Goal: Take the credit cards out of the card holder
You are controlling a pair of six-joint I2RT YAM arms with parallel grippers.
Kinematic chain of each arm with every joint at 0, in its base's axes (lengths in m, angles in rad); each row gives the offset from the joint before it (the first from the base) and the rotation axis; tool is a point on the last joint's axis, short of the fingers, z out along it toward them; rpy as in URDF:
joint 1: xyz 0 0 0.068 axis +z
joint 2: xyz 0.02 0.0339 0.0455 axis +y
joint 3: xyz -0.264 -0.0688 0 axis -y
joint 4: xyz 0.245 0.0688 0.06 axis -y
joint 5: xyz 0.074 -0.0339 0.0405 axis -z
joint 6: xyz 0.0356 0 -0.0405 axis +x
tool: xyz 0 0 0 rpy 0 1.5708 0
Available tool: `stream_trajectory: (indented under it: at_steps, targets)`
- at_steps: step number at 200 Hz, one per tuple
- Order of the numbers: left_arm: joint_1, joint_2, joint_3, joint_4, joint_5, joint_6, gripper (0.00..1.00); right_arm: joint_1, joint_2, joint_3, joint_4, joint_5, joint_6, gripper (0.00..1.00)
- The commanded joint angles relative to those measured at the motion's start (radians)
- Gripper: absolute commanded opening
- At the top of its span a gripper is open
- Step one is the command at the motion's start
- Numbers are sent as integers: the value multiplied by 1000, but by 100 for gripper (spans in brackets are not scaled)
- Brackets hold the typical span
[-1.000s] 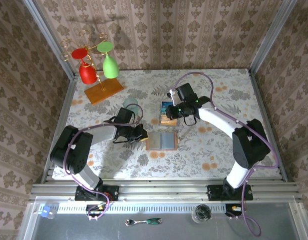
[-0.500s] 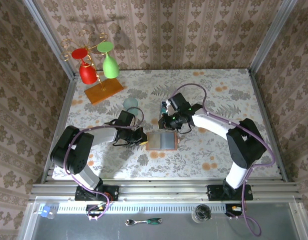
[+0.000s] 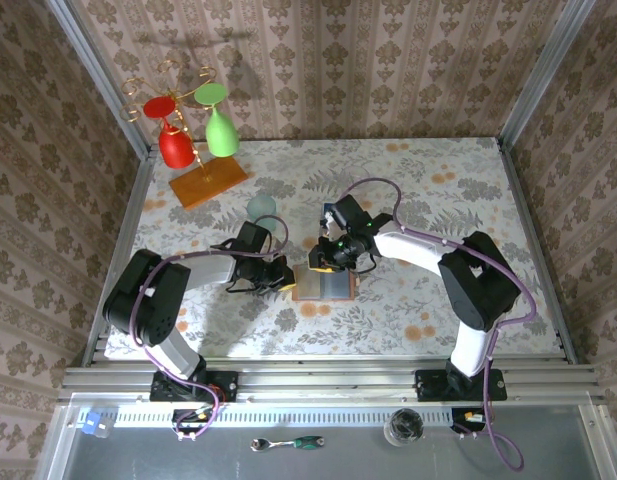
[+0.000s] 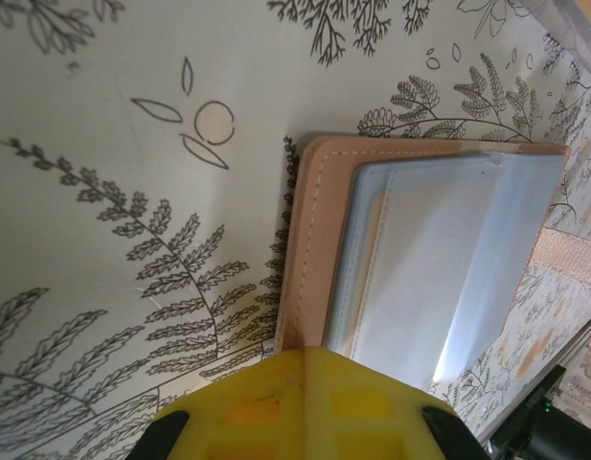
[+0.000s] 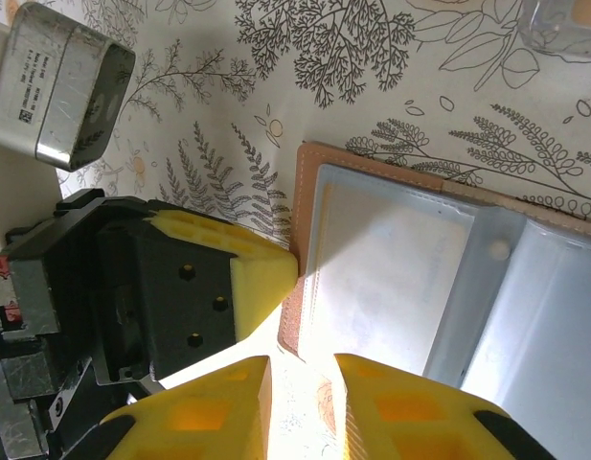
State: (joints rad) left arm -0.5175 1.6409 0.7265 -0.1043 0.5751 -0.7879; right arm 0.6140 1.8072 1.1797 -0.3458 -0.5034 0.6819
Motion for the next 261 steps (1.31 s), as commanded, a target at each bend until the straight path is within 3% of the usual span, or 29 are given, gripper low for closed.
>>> stream_trajectory:
  at_steps: [1, 206, 261]
  targets:
    - [-4, 15, -6, -22, -11, 29, 1, 10, 30, -9, -21, -25, 14, 24]
    - [5, 23, 8, -46, -16, 46, 0, 53, 132, 8, -45, -18, 18, 28]
    - [13, 17, 5, -53, -15, 52, 0, 58, 128, 15, -98, 62, -10, 28]
